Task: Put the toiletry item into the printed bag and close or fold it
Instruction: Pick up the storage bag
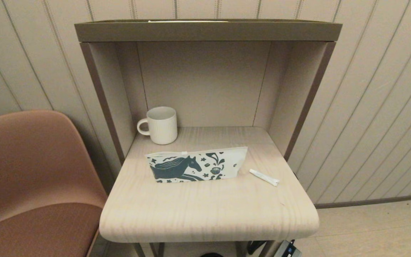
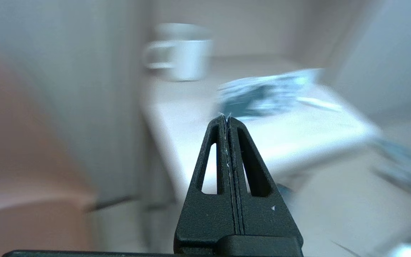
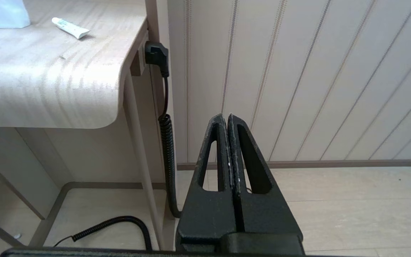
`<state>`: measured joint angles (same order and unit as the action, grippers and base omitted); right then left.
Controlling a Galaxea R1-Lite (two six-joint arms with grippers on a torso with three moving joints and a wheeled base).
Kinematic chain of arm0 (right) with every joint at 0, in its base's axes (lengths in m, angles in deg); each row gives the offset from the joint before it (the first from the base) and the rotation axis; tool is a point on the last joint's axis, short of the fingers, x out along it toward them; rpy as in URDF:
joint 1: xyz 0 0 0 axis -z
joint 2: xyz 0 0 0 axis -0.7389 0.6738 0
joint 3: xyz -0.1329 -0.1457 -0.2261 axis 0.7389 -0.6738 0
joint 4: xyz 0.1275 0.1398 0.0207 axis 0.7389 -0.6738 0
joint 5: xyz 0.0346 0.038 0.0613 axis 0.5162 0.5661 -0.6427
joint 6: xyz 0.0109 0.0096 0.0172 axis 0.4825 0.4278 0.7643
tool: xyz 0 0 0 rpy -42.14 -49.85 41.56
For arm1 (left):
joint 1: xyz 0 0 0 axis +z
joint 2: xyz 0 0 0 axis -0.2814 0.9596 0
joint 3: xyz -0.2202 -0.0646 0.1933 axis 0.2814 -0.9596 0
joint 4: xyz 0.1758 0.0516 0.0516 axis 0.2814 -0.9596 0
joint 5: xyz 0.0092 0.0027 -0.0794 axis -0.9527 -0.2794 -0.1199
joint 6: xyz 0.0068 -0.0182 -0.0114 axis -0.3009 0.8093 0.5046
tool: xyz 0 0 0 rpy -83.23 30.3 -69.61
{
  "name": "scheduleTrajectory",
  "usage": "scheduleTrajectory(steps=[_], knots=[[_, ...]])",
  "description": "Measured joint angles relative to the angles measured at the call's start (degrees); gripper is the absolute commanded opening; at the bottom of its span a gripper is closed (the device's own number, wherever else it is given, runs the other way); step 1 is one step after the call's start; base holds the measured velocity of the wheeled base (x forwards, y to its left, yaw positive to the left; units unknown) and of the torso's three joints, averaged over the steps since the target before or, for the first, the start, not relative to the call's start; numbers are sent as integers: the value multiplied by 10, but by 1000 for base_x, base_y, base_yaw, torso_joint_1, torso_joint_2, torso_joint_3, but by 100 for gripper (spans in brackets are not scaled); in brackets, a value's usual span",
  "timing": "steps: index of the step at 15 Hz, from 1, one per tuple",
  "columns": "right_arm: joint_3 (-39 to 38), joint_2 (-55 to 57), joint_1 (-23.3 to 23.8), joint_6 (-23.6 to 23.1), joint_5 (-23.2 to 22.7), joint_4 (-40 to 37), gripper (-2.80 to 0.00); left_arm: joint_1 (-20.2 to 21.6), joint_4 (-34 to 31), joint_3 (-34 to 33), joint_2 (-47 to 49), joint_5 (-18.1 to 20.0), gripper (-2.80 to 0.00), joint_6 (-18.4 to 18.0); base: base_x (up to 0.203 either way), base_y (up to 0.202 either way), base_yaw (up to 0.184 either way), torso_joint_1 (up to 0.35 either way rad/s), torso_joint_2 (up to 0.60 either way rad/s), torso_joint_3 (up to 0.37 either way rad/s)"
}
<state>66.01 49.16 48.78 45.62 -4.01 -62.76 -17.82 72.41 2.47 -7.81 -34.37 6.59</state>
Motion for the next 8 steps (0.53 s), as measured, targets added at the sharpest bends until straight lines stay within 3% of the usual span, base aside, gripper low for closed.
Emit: scheduleTrajectory(steps=[2, 4, 5, 7, 8], knots=[[0, 0, 0, 0, 0, 0, -280, -4, 15, 54, 107, 99, -280, 5, 0, 0, 0, 0, 0, 0], [0, 0, 0, 0, 0, 0, -280, -8, 39, 84, 204, 194, -280, -22, 0, 0, 0, 0, 0, 0], [0, 0, 0, 0, 0, 0, -280, -9, 53, 88, 244, 230, 0, -51, 0, 0, 0, 0, 0, 0], [0, 0, 0, 0, 0, 0, -280, -11, 77, 86, 317, 287, 0, -148, 0, 0, 0, 0, 0, 0], [0, 0, 0, 0, 0, 0, -280, -11, 79, 83, 345, 295, 0, -195, 0, 0, 0, 0, 0, 0]])
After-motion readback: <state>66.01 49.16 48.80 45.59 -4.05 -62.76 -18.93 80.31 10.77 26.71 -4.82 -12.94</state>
